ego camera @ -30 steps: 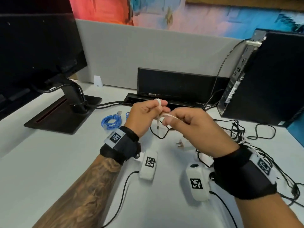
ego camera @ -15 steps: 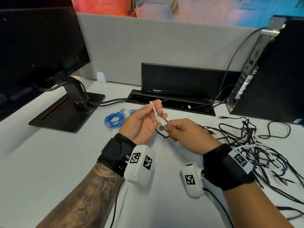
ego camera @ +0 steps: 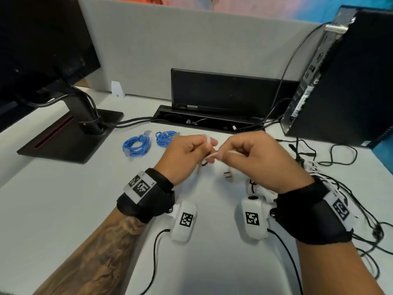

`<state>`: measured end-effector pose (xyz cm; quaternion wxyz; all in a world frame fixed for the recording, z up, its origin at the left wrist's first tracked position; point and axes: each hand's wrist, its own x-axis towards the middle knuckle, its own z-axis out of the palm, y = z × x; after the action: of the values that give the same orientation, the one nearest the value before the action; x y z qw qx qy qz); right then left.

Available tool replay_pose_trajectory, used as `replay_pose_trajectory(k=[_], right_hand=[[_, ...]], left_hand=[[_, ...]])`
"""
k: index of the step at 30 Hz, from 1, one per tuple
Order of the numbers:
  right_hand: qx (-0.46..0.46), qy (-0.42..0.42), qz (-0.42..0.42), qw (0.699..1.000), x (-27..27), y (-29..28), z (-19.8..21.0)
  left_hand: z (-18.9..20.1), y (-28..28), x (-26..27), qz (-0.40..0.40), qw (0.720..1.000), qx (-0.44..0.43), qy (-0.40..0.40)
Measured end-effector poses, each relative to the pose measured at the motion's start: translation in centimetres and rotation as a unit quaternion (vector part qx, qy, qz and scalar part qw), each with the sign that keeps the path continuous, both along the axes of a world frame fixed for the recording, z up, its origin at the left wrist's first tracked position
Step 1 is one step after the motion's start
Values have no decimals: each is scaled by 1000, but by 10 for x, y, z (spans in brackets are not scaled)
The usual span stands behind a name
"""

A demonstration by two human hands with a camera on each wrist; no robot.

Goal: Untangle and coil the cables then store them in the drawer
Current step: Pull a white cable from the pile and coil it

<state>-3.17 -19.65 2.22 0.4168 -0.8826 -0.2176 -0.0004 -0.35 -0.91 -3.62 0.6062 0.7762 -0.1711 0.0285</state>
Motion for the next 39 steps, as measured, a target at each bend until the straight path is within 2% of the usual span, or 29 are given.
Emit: replay_pose_trajectory(k=[2, 3, 5, 7, 10, 12, 14, 15, 17, 19, 21, 22, 23, 25, 27, 28, 30, 33, 36, 39], right_hand=[[39, -59, -35, 997, 3, -5, 1], [52, -81, -57, 994, 7, -7, -2], [69, -76, -87, 991, 15, -9, -9], [52, -32, -84, 995, 22, -11, -16], [-20, 30, -64, 997, 22, -9, -23], [-76, 65, -35, 994, 19, -7, -23], [-121, 91, -13, 988, 15, -5, -23], [-138, 94, -7, 986, 12, -3, -22], [-170, 88, -1, 982, 7, 0, -17], [-188, 87, 13, 978, 0, 1, -10], [-140, 82, 28, 986, -7, -1, 1], [-84, 63, 27, 994, -9, -3, 7], [-22, 27, 18, 999, -10, -4, 11], [66, -76, -19, 995, -8, -8, 13], [102, -147, -63, 982, 0, -11, 9], [116, -160, -86, 977, 4, -13, 5], [132, -150, -114, 973, 12, -16, -2], [100, -78, -109, 986, 19, -12, -12], [28, -11, -52, 998, 16, -2, -19], [-57, 20, -9, 998, 11, 7, -23]], left_hand=[[2, -3, -3, -77, 996, -1, 45], [3, -3, -4, -116, 989, -29, 88], [8, -2, -5, -174, 958, -142, 179], [13, 2, -6, -198, 909, -277, 241], [17, 10, 1, -159, 842, -450, 250], [17, 18, 10, -86, 809, -539, 218], [14, 26, 17, 4, 781, -595, 190], [13, 28, 19, 39, 780, -597, 183], [9, 26, 19, 82, 808, -559, 169], [4, 22, 18, 126, 863, -471, 131], [4, 22, 16, 186, 940, -284, 40], [5, 22, 13, 197, 963, -184, 0], [6, 21, 10, 187, 976, -110, -23], [7, 13, 2, 111, 993, -27, -19], [8, 2, -6, -18, 999, -16, 42], [9, -2, -9, -85, 991, -49, 90], [14, -2, -12, -185, 954, -159, 176], [21, 8, -9, -243, 876, -339, 241], [22, 22, -1, -246, 788, -507, 246], [20, 26, 8, -137, 754, -614, 191]])
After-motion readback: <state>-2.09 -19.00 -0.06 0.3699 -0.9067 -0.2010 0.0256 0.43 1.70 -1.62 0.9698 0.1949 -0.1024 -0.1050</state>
